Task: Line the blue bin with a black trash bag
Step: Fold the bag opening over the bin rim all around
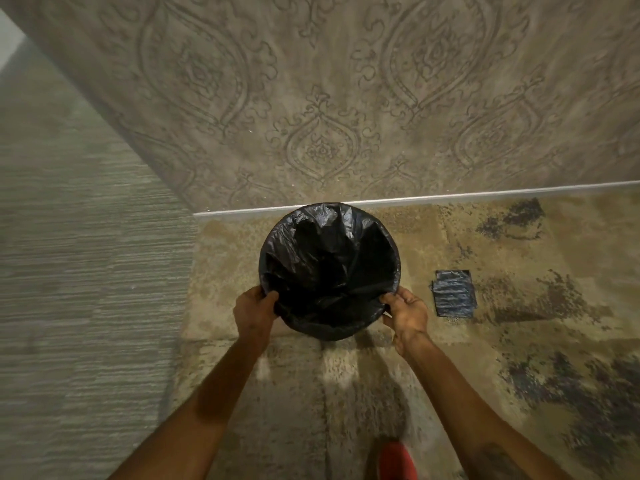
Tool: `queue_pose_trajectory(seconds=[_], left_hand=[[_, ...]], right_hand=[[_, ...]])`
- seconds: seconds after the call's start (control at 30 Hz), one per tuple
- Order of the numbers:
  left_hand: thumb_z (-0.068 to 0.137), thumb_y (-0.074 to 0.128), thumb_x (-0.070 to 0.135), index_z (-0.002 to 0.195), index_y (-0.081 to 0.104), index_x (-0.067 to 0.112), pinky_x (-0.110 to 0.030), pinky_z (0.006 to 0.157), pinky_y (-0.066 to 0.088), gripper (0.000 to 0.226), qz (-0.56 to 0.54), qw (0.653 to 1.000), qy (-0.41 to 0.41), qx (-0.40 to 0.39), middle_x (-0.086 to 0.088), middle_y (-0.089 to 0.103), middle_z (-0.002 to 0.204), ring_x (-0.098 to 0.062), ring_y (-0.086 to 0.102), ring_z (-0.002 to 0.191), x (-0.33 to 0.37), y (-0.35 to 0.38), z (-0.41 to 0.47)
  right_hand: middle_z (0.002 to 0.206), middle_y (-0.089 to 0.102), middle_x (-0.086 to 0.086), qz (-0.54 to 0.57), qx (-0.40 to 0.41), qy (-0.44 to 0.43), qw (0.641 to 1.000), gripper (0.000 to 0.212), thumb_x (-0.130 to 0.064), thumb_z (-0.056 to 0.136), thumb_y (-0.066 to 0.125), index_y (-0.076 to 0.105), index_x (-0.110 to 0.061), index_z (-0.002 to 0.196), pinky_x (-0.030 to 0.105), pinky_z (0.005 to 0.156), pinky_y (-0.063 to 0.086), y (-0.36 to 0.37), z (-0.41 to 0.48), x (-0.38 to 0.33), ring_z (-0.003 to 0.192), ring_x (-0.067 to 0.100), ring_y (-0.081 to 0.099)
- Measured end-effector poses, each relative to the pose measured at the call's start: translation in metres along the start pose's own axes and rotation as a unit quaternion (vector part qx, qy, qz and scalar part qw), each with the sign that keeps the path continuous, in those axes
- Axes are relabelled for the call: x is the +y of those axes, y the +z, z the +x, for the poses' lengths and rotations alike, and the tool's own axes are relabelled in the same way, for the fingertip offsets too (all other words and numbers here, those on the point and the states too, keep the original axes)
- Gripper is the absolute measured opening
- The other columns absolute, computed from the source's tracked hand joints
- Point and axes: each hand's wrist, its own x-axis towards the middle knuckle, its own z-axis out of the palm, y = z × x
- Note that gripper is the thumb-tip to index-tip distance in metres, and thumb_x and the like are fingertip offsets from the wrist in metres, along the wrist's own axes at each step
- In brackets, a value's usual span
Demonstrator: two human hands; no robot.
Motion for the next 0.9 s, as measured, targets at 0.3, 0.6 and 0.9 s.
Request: queue_pose_trajectory(seconds=[0.3,0.6,0.9], left_hand=[[0.085,0.064,0.004,0.093,0.073,0.017,-0.029,0.059,0.063,0.017,-0.042,0.998,0.037,0.021,-0.001,0.074,0.079,-0.013,0.071,0.070,0.039,-0.018,0.049],[0.086,0.061,0.002,0.077,0.071,0.024,-0.032,0.061,0.062,0.026,-0.035,0.997,0.062,0.014,-0.004,0.075,0.078,-0.020,0.074,0.073,0.034,0.005,0.149],[0.088,0.059,-0.003,0.091,0.071,0.008,-0.024,0.053,0.059,0.017,-0.065,0.996,0.063,-0.005,-0.008,0.074,0.083,-0.017,0.073,0.067,0.004,0.023,0.230]], right_hand=[[0.101,0.069,0.015,0.020,-0.031,-0.006,0.999,0.026,0.008,0.094,0.051,0.064,0.002,0.115,0.031,0.060,0.060,0.066,0.027,-0.028,0.074,0.021,0.066],[0.109,0.066,0.016,0.038,-0.057,-0.002,0.998,0.031,0.007,0.095,0.050,0.061,0.001,0.124,0.025,0.055,0.059,0.129,0.122,-0.017,0.077,0.017,0.065],[0.089,0.068,0.004,0.037,-0.053,-0.004,0.998,0.024,0.007,0.091,0.054,0.064,-0.013,0.098,0.020,0.047,0.054,0.169,0.195,0.014,0.070,0.012,0.064]])
